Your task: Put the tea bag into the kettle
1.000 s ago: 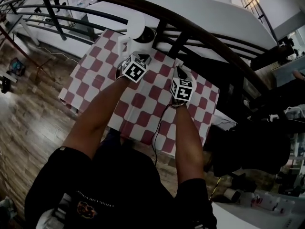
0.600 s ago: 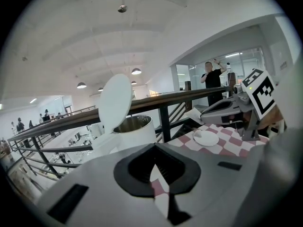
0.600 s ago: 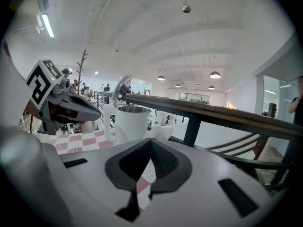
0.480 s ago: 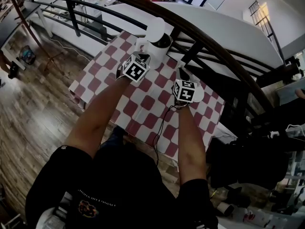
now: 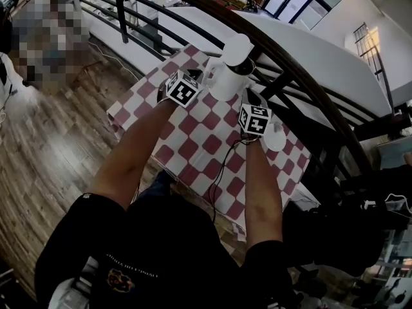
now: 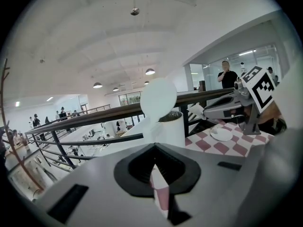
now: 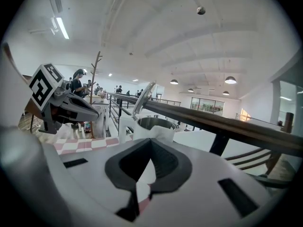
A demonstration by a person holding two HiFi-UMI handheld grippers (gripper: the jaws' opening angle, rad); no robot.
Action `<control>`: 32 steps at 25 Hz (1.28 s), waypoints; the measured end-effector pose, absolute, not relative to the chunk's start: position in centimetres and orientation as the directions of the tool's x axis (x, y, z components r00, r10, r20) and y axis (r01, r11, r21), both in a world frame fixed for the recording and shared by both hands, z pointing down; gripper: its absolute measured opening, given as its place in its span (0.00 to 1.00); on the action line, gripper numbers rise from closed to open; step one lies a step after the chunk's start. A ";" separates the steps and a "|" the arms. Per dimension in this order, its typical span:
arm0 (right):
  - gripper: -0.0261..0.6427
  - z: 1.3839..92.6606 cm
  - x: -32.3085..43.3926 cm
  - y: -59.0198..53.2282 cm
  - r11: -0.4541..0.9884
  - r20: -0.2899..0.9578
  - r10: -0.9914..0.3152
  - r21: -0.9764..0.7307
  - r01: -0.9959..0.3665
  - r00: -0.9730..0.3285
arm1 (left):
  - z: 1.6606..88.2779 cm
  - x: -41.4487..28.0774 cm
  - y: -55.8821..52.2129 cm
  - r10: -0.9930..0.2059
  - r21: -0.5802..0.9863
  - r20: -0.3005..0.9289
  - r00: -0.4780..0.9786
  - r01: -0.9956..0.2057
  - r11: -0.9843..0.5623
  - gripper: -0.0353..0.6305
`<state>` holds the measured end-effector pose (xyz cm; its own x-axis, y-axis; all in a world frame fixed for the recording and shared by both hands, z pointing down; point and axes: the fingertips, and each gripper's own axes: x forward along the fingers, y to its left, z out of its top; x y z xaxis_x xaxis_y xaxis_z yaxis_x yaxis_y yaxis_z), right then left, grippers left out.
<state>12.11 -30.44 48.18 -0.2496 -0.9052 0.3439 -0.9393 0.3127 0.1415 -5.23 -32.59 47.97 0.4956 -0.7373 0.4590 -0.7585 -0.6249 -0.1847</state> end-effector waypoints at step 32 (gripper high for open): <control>0.06 47.8 9.7 -38.4 0.362 0.347 -0.891 0.158 -0.919 -0.292 | 48.7 -7.8 -38.7 -0.747 -0.169 0.472 0.469 -0.783 -0.599 0.05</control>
<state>9.69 -38.37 47.85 -0.2917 -0.8914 0.3469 -0.9187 0.3620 0.1578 -7.79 -38.70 48.67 0.4688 -0.7467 0.4719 -0.7830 -0.5986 -0.1693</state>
